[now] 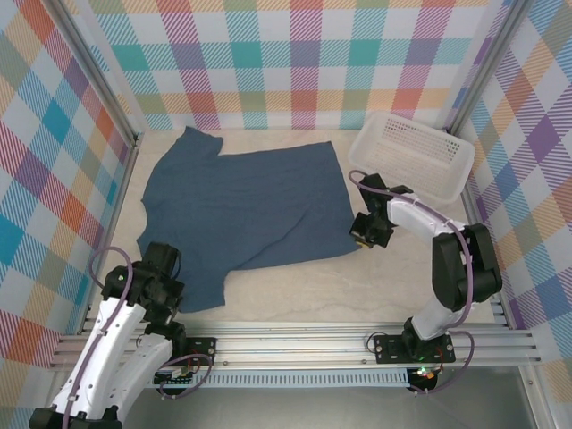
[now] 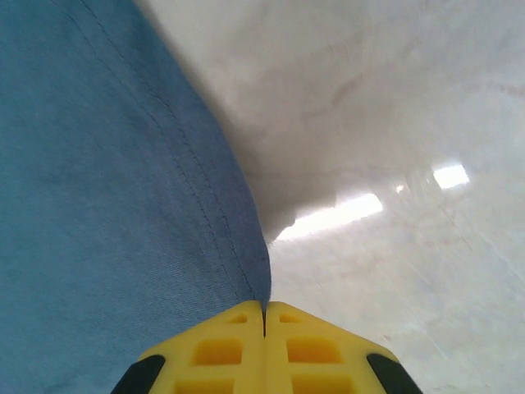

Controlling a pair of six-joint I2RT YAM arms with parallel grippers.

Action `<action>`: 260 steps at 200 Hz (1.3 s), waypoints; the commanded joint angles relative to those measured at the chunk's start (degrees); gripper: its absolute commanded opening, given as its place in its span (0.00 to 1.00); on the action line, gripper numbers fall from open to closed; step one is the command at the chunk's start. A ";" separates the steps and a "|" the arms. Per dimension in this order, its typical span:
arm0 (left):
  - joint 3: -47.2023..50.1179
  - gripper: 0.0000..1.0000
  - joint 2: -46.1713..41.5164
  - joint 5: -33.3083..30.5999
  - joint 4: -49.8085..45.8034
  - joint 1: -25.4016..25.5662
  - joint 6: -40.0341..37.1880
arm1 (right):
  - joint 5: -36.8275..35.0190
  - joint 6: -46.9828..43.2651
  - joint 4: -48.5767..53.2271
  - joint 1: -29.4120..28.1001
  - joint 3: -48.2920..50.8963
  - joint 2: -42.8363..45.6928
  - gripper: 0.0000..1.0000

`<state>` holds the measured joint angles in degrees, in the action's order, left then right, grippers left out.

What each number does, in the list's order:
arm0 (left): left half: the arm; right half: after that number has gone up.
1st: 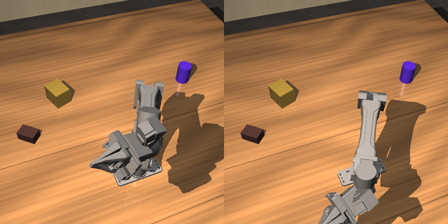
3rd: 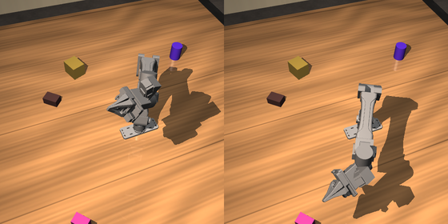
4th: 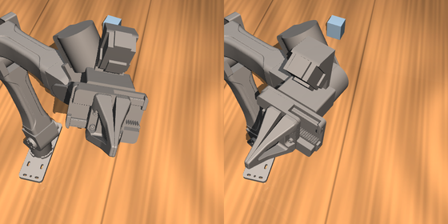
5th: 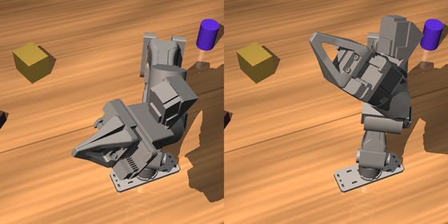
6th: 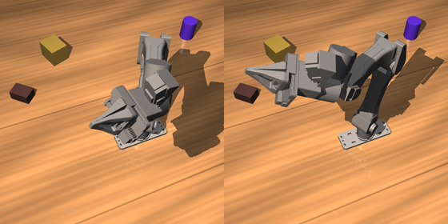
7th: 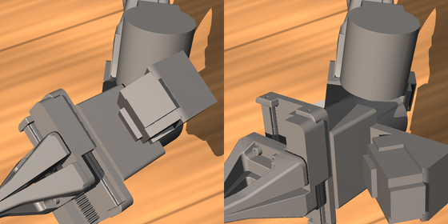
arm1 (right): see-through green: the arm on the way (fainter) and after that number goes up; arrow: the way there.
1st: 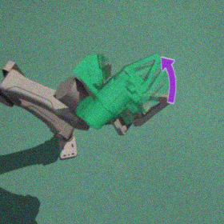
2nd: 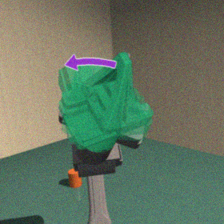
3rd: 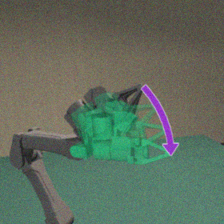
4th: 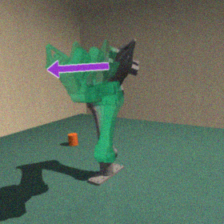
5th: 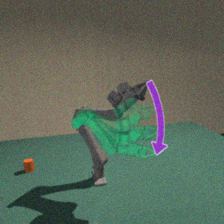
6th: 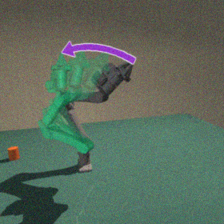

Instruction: Fold and stack the t-shirts

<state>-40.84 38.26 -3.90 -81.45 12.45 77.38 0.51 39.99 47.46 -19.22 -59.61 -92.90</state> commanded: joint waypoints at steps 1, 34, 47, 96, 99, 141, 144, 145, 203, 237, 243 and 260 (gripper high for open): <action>-1.25 0.00 -0.45 0.92 -6.46 1.44 2.31 | 1.89 -2.64 5.03 -0.98 2.63 3.15 0.02; -0.43 0.00 0.56 1.33 -2.14 1.53 1.45 | 3.79 -2.13 4.48 -1.52 5.12 4.40 0.03; -0.77 0.00 1.08 0.99 0.62 1.75 1.00 | 3.62 -1.80 4.57 -1.52 5.05 4.48 0.03; -11.34 0.00 9.04 -6.25 9.10 1.77 -8.15 | 2.65 -1.31 5.51 -1.45 2.64 3.74 0.03; -12.30 0.00 9.70 -6.88 9.30 1.72 -8.73 | 2.64 -1.36 5.60 -1.43 2.39 3.66 0.03; -16.83 0.00 17.65 -7.40 17.94 1.70 -15.09 | 2.62 -1.16 6.85 -0.84 -1.71 2.16 0.02; -16.90 0.00 18.09 -7.28 18.71 1.70 -15.34 | 2.70 -1.14 6.91 -0.77 -2.04 2.01 0.02; -16.94 0.00 18.22 -7.27 18.88 1.70 -15.42 | 2.68 -1.14 6.97 -0.75 -2.15 1.97 0.02; -23.67 0.00 28.29 -8.23 26.44 -2.18 -22.70 | 2.46 -1.64 8.70 0.65 -10.03 -3.39 0.00; -27.56 0.00 33.33 -7.34 29.91 -5.31 -28.13 | 1.95 -2.43 9.30 1.87 -14.56 -6.89 0.00; -28.05 0.00 34.13 -7.06 30.66 -5.62 -29.39 | 1.94 -2.54 9.36 1.97 -15.35 -7.48 0.00; -29.15 0.00 36.21 -6.42 32.55 -6.16 -32.17 | 2.29 -2.55 9.20 2.17 -17.20 -8.79 0.00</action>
<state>-67.55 72.47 -10.52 -52.69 7.35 51.48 2.92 38.26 54.85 -17.56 -73.78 -99.90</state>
